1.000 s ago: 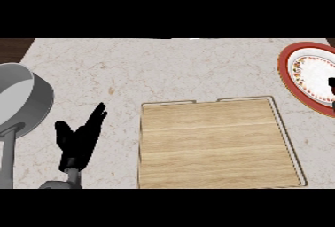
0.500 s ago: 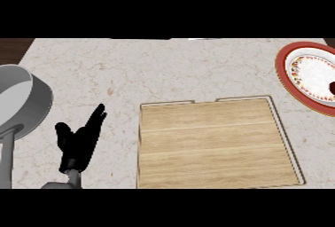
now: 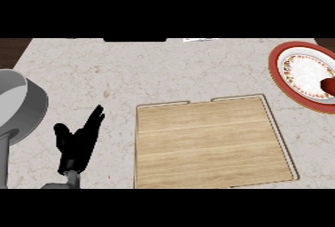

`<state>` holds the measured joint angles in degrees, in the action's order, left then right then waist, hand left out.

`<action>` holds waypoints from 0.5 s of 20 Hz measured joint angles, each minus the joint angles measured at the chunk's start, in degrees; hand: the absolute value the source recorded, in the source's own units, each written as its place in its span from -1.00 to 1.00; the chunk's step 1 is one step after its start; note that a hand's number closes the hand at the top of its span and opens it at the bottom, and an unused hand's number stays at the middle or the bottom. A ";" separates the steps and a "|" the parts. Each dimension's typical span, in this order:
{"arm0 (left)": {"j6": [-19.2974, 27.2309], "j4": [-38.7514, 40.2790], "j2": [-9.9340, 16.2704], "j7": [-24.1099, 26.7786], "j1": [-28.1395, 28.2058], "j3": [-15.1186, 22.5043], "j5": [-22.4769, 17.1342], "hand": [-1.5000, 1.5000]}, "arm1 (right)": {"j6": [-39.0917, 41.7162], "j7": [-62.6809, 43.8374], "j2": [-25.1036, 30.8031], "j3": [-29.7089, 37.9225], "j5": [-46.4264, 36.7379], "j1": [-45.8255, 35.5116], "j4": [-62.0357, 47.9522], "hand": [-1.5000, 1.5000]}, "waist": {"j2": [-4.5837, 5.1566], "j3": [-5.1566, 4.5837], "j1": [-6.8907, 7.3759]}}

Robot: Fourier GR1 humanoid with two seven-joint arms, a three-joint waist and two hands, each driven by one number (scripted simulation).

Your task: Pick the bell pepper from the tray and place it in the plate

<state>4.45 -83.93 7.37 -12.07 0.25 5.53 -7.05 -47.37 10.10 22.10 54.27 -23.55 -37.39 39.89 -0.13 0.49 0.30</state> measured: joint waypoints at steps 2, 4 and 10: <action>-1.26 -0.57 0.92 0.22 1.00 -0.94 -1.01 0.00 | 3.64 1.64 -1.84 -0.52 2.53 2.57 2.80 -1.00 | -0.21 -0.06 -0.28; -0.92 -0.47 0.57 -0.10 0.75 -0.84 -0.60 0.00 | 6.20 2.94 -3.44 -1.55 4.30 4.82 4.72 -1.00 | -0.27 -0.10 -0.38; -0.10 -1.69 0.08 -0.37 1.82 -0.85 0.54 0.00 | 8.54 -0.82 -10.83 -7.87 3.72 13.61 16.32 -1.00 | -0.40 -0.24 -0.69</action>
<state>4.35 -85.61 7.45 -12.45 2.07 4.68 -6.52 -38.84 9.28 11.27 46.39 -19.83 -23.78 56.21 -0.53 0.25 -0.39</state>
